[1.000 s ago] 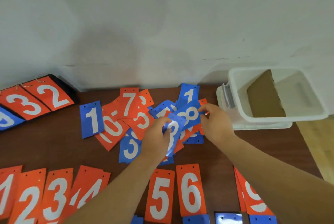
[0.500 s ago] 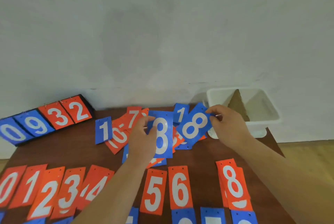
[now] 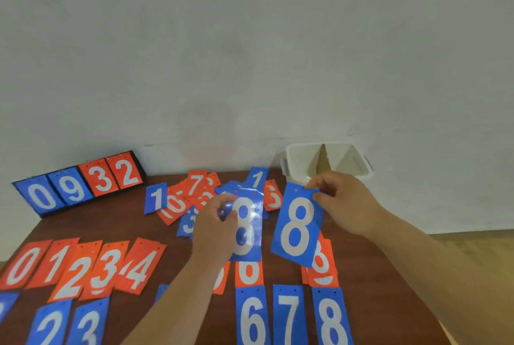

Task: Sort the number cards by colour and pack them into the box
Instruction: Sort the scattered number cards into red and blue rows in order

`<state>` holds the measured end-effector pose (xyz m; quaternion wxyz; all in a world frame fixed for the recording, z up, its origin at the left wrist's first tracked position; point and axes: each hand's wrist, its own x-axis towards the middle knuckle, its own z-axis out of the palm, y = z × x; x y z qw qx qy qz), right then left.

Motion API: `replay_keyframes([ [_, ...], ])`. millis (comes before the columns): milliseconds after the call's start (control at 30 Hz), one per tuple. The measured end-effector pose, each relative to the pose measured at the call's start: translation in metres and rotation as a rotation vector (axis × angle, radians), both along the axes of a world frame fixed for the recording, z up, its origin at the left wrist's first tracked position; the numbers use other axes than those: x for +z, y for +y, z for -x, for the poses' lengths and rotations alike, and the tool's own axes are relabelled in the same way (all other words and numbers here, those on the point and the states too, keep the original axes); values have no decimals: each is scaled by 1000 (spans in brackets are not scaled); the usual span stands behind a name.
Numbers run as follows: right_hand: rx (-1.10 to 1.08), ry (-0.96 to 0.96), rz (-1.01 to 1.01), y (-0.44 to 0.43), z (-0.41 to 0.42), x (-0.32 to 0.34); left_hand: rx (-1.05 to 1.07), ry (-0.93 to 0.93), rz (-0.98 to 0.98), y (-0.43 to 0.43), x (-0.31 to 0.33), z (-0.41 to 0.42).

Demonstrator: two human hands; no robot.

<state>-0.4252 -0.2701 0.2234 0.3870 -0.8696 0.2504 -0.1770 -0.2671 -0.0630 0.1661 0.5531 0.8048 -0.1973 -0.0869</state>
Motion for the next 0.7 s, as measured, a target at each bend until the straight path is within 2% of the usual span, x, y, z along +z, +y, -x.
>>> replay_keyframes([
  [233,25,-3,-179,14,27,0,-125,48,1,-2,4,46],
  [333,33,10,-140,23,32,-5,-194,87,43,-5,6,64],
  [500,-55,-26,-62,36,34,-16,-312,49,40,-8,1,82],
  [567,-112,-38,-124,38,37,-21,-277,29,26,-11,-5,82],
  [700,-93,45,-286,37,49,-39,-246,55,34,-19,-16,82],
])
